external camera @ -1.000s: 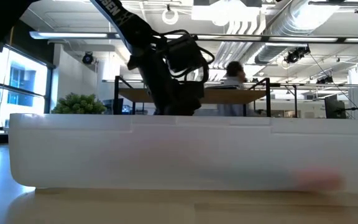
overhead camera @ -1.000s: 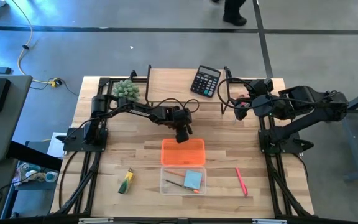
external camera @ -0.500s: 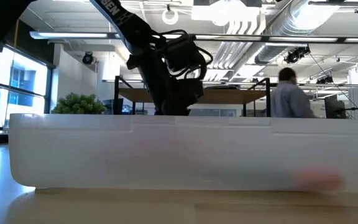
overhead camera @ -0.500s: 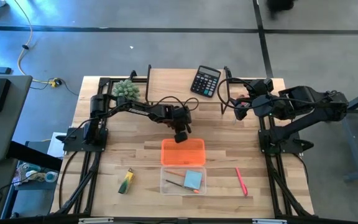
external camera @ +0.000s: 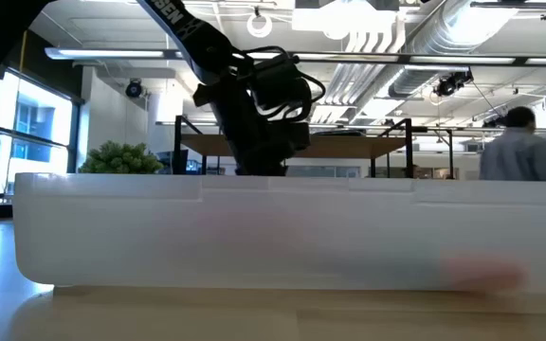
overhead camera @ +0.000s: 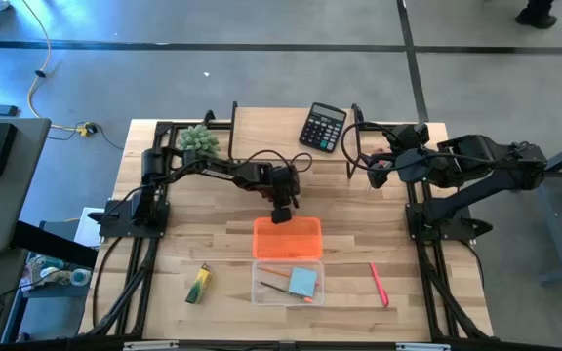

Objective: Pack school essentials
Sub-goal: Put the green eraser into the orange supply box, then adjust the orange supply box on the table

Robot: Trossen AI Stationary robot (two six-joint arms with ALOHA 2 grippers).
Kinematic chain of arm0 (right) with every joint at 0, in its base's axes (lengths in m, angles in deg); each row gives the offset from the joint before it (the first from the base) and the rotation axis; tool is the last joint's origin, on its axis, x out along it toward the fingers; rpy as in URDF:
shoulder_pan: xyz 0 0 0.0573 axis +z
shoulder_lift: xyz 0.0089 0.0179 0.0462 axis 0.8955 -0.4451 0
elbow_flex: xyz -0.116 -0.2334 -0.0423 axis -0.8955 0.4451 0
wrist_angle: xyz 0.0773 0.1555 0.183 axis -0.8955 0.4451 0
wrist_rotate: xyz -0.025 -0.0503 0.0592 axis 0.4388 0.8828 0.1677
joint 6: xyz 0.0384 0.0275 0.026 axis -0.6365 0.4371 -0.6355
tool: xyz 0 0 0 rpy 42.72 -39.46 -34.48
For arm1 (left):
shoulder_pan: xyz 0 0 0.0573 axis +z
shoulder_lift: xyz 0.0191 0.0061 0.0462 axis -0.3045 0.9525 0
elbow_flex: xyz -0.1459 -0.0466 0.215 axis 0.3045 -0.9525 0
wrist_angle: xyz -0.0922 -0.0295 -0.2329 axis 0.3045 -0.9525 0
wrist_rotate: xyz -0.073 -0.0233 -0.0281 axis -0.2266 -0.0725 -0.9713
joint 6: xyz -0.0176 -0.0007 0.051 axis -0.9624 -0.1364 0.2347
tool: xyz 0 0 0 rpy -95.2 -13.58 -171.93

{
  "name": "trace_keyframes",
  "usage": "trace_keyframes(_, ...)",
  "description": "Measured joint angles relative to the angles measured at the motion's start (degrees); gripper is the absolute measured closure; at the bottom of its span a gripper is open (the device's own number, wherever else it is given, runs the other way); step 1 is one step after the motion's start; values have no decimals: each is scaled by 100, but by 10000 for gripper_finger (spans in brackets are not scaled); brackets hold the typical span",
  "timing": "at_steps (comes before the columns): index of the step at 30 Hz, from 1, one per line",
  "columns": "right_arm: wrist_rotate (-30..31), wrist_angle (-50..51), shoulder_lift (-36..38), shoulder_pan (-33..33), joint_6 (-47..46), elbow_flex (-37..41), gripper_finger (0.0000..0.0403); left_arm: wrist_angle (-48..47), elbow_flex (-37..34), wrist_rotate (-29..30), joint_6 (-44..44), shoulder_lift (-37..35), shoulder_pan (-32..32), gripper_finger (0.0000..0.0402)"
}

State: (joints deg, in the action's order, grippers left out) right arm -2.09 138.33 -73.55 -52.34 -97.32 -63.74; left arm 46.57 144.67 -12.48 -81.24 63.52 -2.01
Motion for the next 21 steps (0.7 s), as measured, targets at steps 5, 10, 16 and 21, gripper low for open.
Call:
trace_keyframes(5,2,-2,0,-1,0,0,6,-114,8,14,-59,-16,-14,400)
trace_keyframes(10,0,-2,0,0,0,0,6,-463,8,113,-103,-189,-43,401)
trace_keyframes(16,0,-2,2,1,0,0,6,-1568,-62,299,-100,-477,-58,400)
trace_keyframes(21,0,-4,2,1,0,-2,6,-2043,-64,525,-84,-555,-68,399)
